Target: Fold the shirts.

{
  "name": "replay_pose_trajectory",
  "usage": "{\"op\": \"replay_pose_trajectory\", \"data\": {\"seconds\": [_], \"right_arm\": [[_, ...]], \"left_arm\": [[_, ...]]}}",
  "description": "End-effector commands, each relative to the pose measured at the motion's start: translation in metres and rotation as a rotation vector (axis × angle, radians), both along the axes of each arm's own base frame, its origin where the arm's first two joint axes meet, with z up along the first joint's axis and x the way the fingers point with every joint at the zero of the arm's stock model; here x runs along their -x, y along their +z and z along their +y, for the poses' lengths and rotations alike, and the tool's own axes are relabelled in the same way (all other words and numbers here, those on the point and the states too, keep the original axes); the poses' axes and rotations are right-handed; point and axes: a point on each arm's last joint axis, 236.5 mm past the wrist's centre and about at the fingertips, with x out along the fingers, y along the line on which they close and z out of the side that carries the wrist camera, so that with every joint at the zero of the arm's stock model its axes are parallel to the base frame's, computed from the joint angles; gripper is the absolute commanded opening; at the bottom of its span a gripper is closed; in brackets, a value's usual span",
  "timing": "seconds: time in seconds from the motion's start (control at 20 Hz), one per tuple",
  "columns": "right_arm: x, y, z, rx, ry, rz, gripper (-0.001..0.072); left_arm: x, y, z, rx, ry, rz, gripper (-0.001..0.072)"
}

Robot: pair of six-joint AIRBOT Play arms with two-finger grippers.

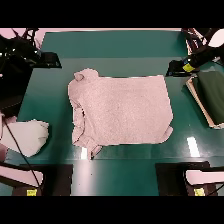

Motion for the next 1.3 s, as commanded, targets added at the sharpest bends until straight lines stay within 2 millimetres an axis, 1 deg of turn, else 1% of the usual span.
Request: {"op": "replay_pose_trajectory", "data": {"seconds": [0.0, 0.1, 0.25, 0.4, 0.5, 0.6, 0.65, 0.7, 0.75, 0.8, 0.85, 1.0, 1.15, 1.25], "right_arm": [[0.028, 0.008, 0.000, 0.003, 0.004, -0.040, 0.0440], [0.043, 0.009, 0.000, 0.002, -0.005, -0.069, 0.0440], [0.057, 0.014, -0.001, 0.000, -0.021, -0.128, 0.0441], [0.068, 0.017, -0.001, -0.001, -0.025, -0.152, 0.0440], [0.072, 0.022, -0.001, -0.001, -0.023, -0.161, 0.0441], [0.074, 0.029, 0.003, -0.019, -0.022, -0.177, 0.0440], [0.075, 0.032, 0.005, -0.028, -0.021, -0.185, 0.0440], [0.076, 0.034, 0.004, -0.027, -0.021, -0.191, 0.0440], [0.076, 0.036, 0.005, -0.027, -0.021, -0.195, 0.0440], [0.078, 0.037, 0.005, -0.027, -0.019, -0.192, 0.0440], [0.081, 0.036, 0.005, -0.025, -0.017, -0.185, 0.0440], [0.081, 0.035, 0.005, -0.026, -0.016, -0.180, 0.0440], [0.082, 0.035, 0.005, -0.026, -0.015, -0.178, 0.0439], [0.082, 0.035, 0.005, -0.026, -0.015, -0.177, 0.0439]], "left_arm": [[0.055, 0.002, 0.002, -0.001, 0.017, 0.051, 0.0709], [0.095, -0.014, -0.011, -0.023, 0.001, 0.065, 0.0709], [0.160, -0.052, -0.037, -0.037, -0.028, 0.098, 0.0709], [0.223, -0.100, -0.059, -0.064, -0.081, 0.190, 0.0709], [0.257, -0.134, -0.071, -0.101, -0.135, 0.266, 0.0709], [0.272, -0.159, -0.084, -0.118, -0.181, 0.274, 0.0709], [0.275, -0.168, -0.087, -0.111, -0.169, 0.274, 0.0709], [0.276, -0.175, -0.085, -0.104, -0.134, 0.278, 0.0709], [0.276, -0.181, -0.077, -0.119, -0.098, 0.286, 0.0710], [0.276, -0.184, -0.073, -0.127, -0.086, 0.291, 0.0710], [0.277, -0.185, -0.076, -0.110, -0.083, 0.292, 0.0709], [0.285, -0.189, -0.104, 0.011, -0.119, 0.301, 0.0709], [0.288, -0.193, -0.102, 0.005, -0.128, 0.307, 0.0709], [0.288, -0.197, -0.097, -0.018, -0.131, 0.302, 0.0708]]}}
